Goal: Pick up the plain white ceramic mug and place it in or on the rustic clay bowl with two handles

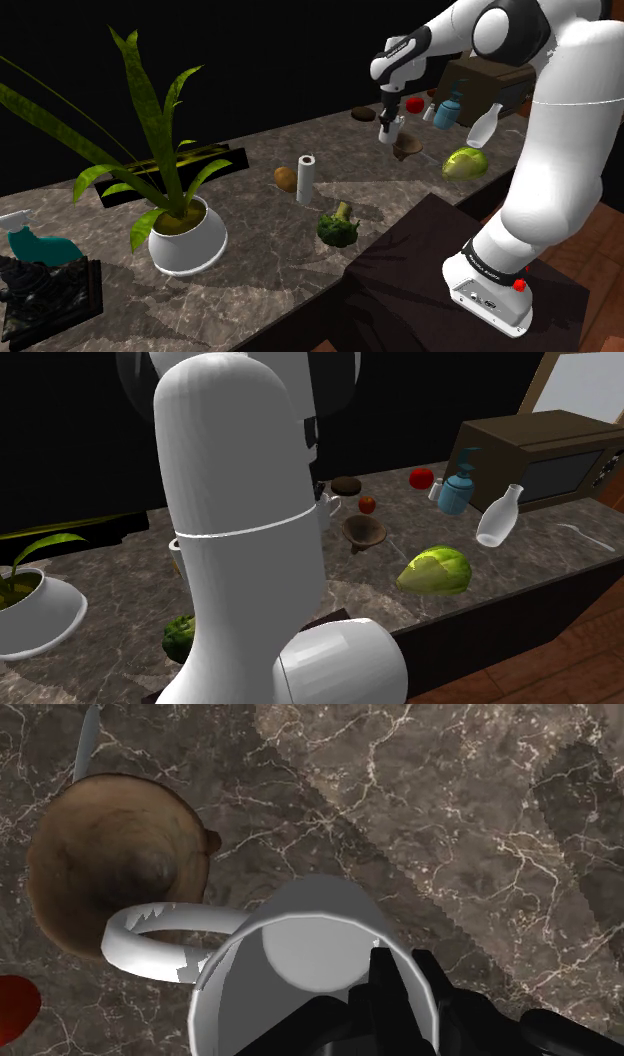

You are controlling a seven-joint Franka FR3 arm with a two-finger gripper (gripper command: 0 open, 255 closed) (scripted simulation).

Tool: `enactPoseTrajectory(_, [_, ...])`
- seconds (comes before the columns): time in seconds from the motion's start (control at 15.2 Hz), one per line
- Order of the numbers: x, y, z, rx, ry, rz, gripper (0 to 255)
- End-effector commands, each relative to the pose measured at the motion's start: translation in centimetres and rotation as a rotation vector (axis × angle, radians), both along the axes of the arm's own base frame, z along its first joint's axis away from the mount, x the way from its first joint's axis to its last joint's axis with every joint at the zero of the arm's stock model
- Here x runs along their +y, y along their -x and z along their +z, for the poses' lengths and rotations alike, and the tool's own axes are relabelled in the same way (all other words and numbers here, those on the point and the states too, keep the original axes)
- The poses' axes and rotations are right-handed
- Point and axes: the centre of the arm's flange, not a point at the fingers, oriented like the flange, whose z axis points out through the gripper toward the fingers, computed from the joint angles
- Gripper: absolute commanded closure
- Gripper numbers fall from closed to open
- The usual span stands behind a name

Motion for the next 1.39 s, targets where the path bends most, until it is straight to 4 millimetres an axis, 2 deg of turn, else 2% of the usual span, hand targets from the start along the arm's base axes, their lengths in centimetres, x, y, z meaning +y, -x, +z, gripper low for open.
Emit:
enactPoseTrajectory(0.0, [-2.3, 0.3, 0.2, 0.0, 0.0, 0.0, 255])
enactPoseTrajectory(0.99, [-21.9, 1.1, 2.2, 0.0, 0.0, 0.0, 255])
enactPoseTrajectory(1.32, [-21.9, 1.1, -0.4, 0.0, 0.0, 0.0, 255])
